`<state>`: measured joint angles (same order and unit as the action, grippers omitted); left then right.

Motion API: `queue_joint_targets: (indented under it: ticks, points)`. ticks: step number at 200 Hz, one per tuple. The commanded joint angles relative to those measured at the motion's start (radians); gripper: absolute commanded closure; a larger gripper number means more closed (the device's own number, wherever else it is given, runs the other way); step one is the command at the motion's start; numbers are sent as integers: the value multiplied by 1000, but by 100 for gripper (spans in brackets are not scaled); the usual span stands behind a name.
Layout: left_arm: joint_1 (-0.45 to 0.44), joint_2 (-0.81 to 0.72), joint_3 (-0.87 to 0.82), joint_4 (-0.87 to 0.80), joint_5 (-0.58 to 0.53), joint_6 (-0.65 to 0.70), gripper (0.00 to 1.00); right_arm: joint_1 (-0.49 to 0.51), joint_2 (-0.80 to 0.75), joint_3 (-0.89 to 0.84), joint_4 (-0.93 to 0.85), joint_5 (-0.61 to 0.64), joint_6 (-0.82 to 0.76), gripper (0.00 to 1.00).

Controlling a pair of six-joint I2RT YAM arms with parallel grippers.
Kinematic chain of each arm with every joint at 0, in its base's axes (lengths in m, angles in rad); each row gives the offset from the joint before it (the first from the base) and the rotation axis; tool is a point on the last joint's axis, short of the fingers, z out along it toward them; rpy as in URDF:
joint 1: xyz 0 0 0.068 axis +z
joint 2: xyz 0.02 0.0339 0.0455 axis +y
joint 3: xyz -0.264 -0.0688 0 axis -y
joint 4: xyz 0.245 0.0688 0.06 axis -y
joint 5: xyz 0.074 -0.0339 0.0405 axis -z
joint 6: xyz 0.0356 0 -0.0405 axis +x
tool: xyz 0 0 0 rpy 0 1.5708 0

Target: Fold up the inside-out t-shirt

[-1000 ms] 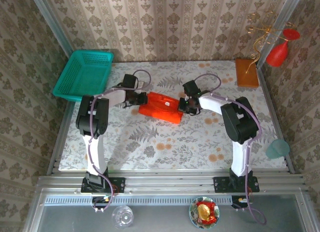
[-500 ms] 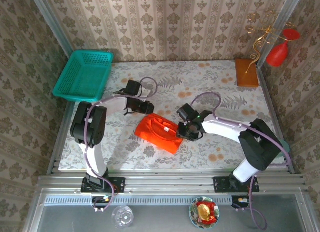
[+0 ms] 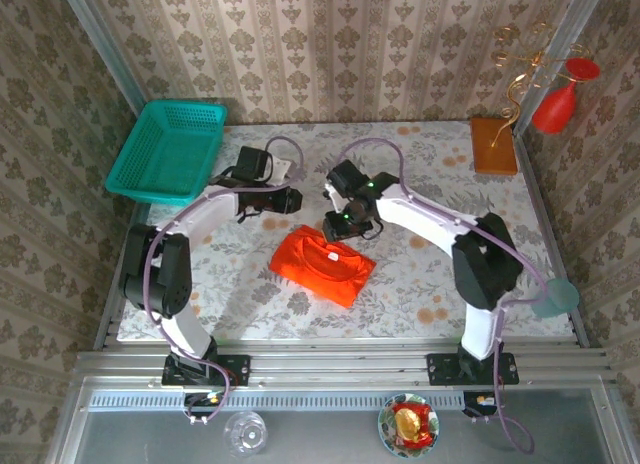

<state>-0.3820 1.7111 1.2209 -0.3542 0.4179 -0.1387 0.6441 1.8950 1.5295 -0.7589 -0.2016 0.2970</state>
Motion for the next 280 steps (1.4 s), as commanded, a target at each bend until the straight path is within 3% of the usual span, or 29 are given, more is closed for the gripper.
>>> queue_joint_targets:
  ticks: [1, 47, 88, 124, 159, 195, 231, 280]
  points:
    - [35, 33, 24, -83, 49, -37, 73, 9, 117, 103, -118, -72, -159, 65]
    - [29, 185, 144, -75, 195, -13, 91, 25, 233, 192, -124, -128, -188, 67]
    - [-6, 392, 341, -148, 311, 28, 100, 32, 236, 153, -98, -149, -177, 69]
    - [-65, 545, 498, -270, 384, 103, 100, 41, 245, 143, -106, -133, -177, 71]
    - [-98, 599, 515, -321, 439, 142, 100, 52, 246, 146, -117, -84, -177, 73]
    - [-101, 622, 506, -430, 500, 224, 100, 57, 227, 153, -117, -57, -173, 88]
    - [-109, 649, 526, -549, 489, 315, 100, 58, 168, 162, -113, 28, -159, 99]
    - [-113, 703, 598, -673, 489, 396, 100, 58, 118, 196, -153, 132, -162, 100]
